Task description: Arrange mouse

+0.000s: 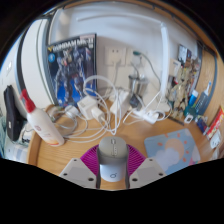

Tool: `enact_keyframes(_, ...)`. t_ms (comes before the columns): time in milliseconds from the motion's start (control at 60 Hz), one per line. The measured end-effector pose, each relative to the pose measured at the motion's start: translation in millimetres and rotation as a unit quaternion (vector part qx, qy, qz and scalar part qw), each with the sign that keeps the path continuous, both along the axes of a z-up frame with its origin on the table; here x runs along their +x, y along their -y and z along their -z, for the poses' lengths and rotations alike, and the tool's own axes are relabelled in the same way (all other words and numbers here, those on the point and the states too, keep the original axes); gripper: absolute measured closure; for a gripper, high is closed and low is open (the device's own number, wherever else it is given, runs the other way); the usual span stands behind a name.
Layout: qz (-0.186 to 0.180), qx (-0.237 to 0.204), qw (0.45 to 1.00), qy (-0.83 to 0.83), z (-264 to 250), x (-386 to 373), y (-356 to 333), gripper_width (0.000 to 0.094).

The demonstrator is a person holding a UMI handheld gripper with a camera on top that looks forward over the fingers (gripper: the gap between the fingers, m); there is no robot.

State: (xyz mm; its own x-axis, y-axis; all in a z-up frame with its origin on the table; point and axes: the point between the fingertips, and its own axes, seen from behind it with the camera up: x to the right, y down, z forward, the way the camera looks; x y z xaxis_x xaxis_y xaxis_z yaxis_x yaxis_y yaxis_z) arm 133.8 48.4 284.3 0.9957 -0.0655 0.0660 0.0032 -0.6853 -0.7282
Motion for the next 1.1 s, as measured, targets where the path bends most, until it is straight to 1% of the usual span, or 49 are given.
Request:
enact_keyframes(133, -0.01, 0.065, 0.998, 0.002, -143.2, 36.3, 25.0, 0.0606)
enact_keyframes(150, -0.012, 0.071, 0.997, 0.007, -132.5, 32.3, 8.9, 0.0604)
enact_keyframes(167, -0.013, 0.078, 0.997, 0.01, -134.9, 44.5, 15.9, 0.0604)
enact_keyframes(217, -0.016, 0.102, 0.994, 0.024, -177.7, 67.2, 17.6, 0.0604)
enact_keyframes(300, -0.017, 0.133, 0.99, 0.04, -222.9, 114.3, 24.3, 0.0606)
enact_keyframes(350, -0.013, 0.141, 0.988, 0.054, -239.9, 144.8, 24.9, 0.0605)
enact_keyframes(400, -0.011, 0.143, 0.988, 0.064, -236.2, 180.0, 24.6, 0.0606)
enact_keyframes(450, -0.004, 0.132, 0.989, 0.069, -231.6, 206.4, 26.1, 0.0607)
enact_keyframes(517, 0.0, 0.114, 0.991, 0.071, -200.3, 240.5, 22.7, 0.0606)
enact_keyframes(633, -0.001, 0.06, 0.996, 0.073, -127.6, 276.8, 20.1, 0.0607)
enact_keyframes(683, -0.008, 0.034, 0.997, 0.07, -94.1, 280.0, 19.7, 0.0608)
enact_keyframes(800, -0.023, -0.007, 0.998, 0.055, -26.2, 276.6, 16.7, 0.0607)
enact_keyframes(967, -0.039, -0.043, 0.998, 0.038, 34.2, 266.6, 26.4, 0.0607)
enact_keyframes(983, -0.04, -0.049, 0.997, 0.039, 39.7, 265.9, 28.7, 0.0597)
enact_keyframes(1000, -0.041, -0.046, 0.997, 0.041, 42.7, 264.3, 26.9, 0.0595)
enact_keyframes(1017, -0.039, -0.034, 0.998, 0.04, 40.8, 263.9, 24.0, 0.0599)
enact_keyframes(1100, -0.029, -0.027, 0.999, 0.022, 43.3, 263.7, 28.5, 0.0564)
